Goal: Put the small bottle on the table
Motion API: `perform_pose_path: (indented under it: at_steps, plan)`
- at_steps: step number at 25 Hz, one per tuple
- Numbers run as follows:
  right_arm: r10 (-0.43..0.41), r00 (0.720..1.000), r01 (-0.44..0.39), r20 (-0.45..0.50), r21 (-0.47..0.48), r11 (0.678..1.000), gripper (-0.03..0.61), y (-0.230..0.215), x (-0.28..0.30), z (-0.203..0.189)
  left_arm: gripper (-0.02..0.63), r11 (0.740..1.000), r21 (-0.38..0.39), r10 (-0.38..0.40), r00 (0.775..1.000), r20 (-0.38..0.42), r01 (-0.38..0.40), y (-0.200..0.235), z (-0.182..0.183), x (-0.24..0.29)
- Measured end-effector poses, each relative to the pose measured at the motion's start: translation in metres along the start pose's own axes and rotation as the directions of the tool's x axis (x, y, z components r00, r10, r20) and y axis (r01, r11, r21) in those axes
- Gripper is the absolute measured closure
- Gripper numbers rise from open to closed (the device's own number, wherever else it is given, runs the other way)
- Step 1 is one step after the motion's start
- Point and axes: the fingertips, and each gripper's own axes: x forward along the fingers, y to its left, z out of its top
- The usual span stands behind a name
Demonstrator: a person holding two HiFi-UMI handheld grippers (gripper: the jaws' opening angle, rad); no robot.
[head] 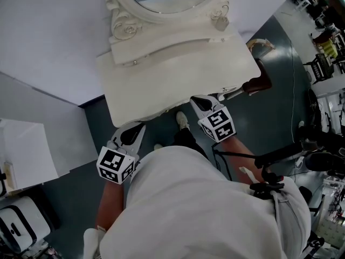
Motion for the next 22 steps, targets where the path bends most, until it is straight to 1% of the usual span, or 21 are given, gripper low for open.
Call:
perform_pose_path:
  at_steps: [4, 11, 16, 22]
  plan:
    - [0.023, 1.0, -0.022, 0.007, -0.02, 1.0, 0.578, 0.021, -0.004, 0.003, 0.611, 1.0, 0.003, 0.002, 1.0, 0.008, -0.002, -0.003, -0.006, -0.01]
    - [0.063, 0.998, -0.063, 0.02, -0.038, 0.997, 0.578, 0.04, -0.001, 0.011, 0.611, 1.0, -0.007, 0.014, 1.0, 0.01, -0.014, -0.003, -0.009, -0.017]
    - [0.085, 0.996, -0.084, 0.019, -0.05, 0.995, 0.578, 0.049, 0.001, 0.014, 0.611, 1.0, -0.011, 0.019, 1.0, 0.008, -0.019, -0.003, -0.01, -0.021]
    - [0.086, 0.996, -0.085, 0.021, -0.064, 0.994, 0.578, 0.052, -0.002, 0.015, 0.611, 1.0, -0.012, 0.016, 1.0, 0.006, -0.016, -0.006, -0.012, -0.021]
